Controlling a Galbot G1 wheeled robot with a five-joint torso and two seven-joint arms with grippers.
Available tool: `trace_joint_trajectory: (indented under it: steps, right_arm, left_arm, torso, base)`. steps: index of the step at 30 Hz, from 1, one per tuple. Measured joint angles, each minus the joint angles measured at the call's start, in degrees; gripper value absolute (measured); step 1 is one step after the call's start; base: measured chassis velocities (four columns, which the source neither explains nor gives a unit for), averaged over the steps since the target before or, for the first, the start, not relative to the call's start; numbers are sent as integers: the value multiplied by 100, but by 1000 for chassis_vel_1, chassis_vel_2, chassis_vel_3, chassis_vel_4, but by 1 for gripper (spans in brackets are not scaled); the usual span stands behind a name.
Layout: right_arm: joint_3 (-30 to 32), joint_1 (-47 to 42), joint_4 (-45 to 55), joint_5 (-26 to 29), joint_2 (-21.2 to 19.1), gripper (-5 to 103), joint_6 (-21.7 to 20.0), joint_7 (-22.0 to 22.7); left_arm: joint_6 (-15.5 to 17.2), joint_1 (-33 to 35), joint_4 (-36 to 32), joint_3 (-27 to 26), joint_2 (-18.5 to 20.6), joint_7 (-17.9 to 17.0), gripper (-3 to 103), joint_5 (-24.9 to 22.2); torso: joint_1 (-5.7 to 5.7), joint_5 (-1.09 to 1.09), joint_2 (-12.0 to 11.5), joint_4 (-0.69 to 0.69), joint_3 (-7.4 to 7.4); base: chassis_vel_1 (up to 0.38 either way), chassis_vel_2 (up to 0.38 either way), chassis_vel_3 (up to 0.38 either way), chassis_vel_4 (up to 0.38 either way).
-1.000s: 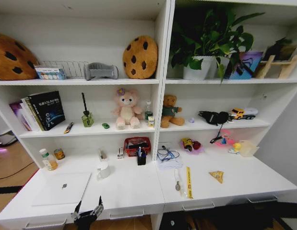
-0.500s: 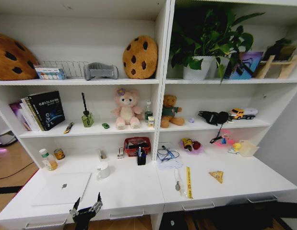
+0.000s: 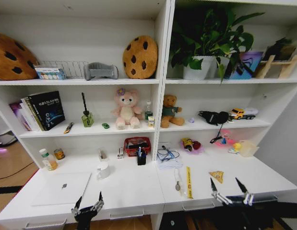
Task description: Organize the objects on the table.
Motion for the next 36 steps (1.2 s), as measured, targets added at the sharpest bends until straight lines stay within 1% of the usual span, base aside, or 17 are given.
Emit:
trace_joint_trajectory:
  steps: [1,2,3,5,6,8,10,12,16,24,27,36]
  right_arm:
    - [-67,54,113,126,-27,100,-247,39]
    - [-67,54,113,126,-27,100,-247,39]
    - [-250,173,270,239,-59,100,-646,99]
    - [-541,286,385,168,-60,100,-1021,99]
    - [-541,286,385,168,-60,100,-1021,99]
    - [-830,348,397,-68,-25,100,-1226,67]
    - [-947,426,278,-397,18,100,-1229,50]
    - [-950,446,222,-504,37,100,-1217,29]
    - [-870,380,185,-405,35,100,-1171,-62]
    - [-841,448,125,-298,32,100,-1050,-76]
    - [-841,467,103,-175,38,100,-1023,-75]
    - [-854,483,50,-148,37,100,-974,-71]
  left_arm:
    - [0,-12,19,5,-4,-1,99,-4]
    - [0,-12,19,5,-4,-1,99,-4]
    - [-1,-34,54,27,-14,-3,99,-7]
    - [-1,-55,86,61,-29,-5,99,-8]
    - [-1,-55,86,61,-29,-5,99,-8]
    - [-4,-71,118,84,-34,-6,99,-8]
    - [-5,-78,129,92,-28,-6,99,-9]
    - [-6,-86,130,93,-20,-7,99,-11]
    - [-5,-92,151,122,4,-9,99,-13]
    - [11,-64,159,211,-24,-9,99,57]
    - [12,-30,138,208,-47,-9,99,87]
    - [8,-28,84,162,-58,-9,99,83]
  torso:
    - [0,0,0,1,0]
    - [0,0,0,1,0]
    - [0,1,0,1,0]
    - [0,0,0,1,0]
    - [0,0,0,1,0]
    - [0,0,0,0,0]
    - [0,1,0,1,0]
    - [0,1,0,1,0]
    - [0,0,0,0,0]
    - [0,0,0,1,0]
    - [0,0,0,1,0]
    - [0,0,0,1,-1]
  base:
    - [0,0,0,0]
    - [0,0,0,0]
    - [0,0,0,0]
    - [0,0,0,0]
    - [0,0,0,0]
    - [0,0,0,0]
    - [0,0,0,0]
    - [0,0,0,0]
    - [0,0,0,0]
    - [0,0,0,0]
    - [0,0,0,0]
    - [0,0,0,0]
